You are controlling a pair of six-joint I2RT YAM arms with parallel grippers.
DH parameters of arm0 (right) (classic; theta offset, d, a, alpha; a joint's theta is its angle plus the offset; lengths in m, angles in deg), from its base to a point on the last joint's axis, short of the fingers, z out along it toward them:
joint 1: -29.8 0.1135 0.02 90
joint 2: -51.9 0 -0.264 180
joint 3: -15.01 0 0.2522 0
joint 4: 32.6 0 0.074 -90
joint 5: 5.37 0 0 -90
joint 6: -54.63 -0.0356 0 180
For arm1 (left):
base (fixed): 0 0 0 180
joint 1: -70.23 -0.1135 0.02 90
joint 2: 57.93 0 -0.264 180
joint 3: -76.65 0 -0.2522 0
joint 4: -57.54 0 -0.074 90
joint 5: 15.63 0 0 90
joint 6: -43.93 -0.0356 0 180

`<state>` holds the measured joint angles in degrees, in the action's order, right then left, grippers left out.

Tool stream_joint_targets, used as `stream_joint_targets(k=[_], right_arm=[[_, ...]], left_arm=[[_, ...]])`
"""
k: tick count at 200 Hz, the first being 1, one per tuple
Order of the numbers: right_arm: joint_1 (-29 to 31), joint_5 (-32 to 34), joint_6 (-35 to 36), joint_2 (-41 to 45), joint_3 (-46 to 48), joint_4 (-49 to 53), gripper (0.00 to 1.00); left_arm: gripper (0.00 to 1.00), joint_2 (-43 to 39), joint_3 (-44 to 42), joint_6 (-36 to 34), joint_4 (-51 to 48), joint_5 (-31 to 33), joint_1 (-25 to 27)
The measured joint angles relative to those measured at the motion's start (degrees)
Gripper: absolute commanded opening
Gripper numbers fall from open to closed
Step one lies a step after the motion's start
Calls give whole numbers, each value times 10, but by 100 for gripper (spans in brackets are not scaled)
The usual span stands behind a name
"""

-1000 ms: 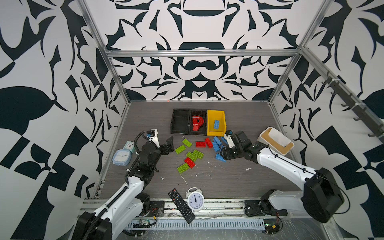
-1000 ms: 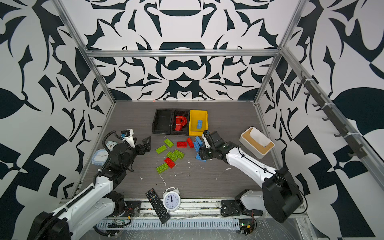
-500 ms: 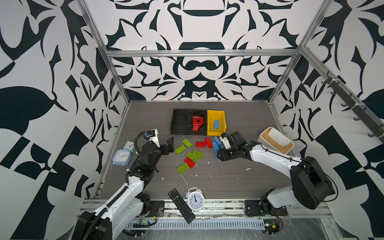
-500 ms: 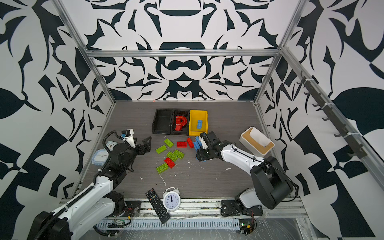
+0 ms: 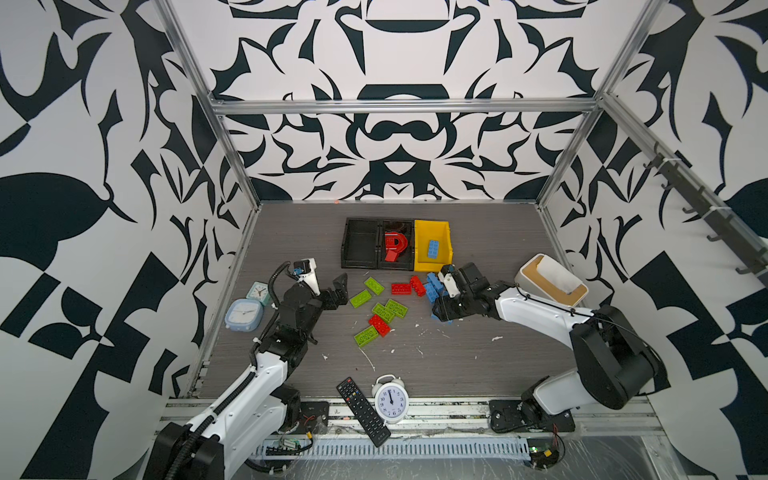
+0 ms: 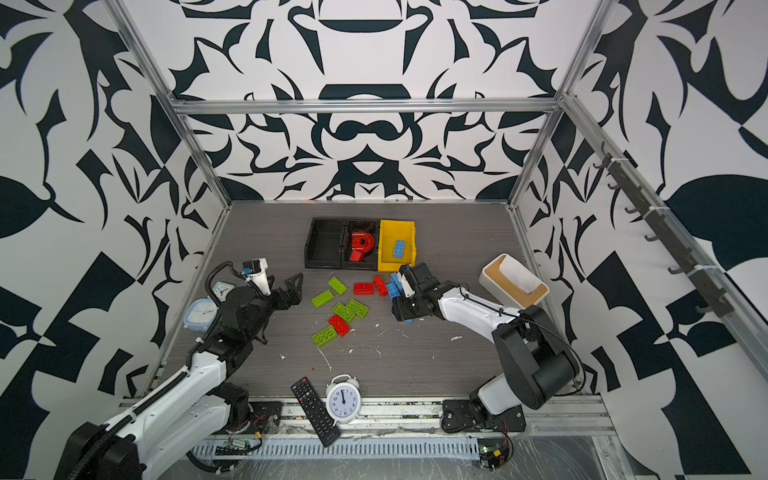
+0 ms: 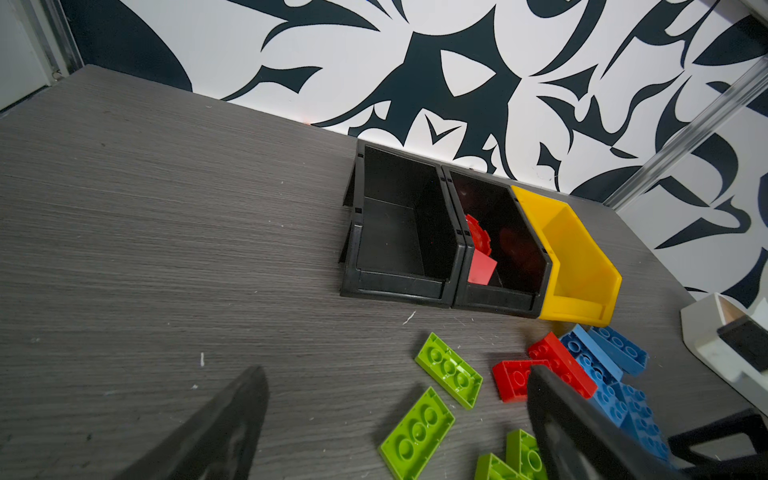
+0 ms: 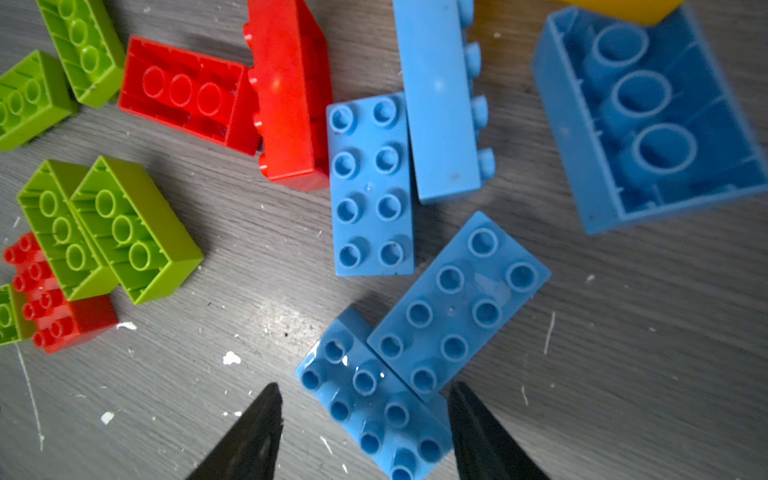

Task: Sort the legos into containers by color
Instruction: 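Move the right gripper back to the pile over another blue brick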

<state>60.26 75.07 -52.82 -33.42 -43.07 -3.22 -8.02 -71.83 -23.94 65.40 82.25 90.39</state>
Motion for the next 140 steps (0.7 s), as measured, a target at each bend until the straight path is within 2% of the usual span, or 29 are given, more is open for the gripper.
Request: stream_joint_targets(k=[36, 81, 103, 140], right_arm=[[11, -2, -21, 9, 32, 5, 65], [87, 3, -32, 49, 33, 26, 65], [112, 31, -35, 48, 19, 59, 64], [112, 105, -58, 42, -13, 109, 63]], left_arm=[[100, 0, 0, 0, 0, 0, 0], [100, 0, 0, 2, 0, 0, 0], [100, 0, 0, 3, 0, 0, 0], [100, 0, 0, 4, 0, 0, 0]])
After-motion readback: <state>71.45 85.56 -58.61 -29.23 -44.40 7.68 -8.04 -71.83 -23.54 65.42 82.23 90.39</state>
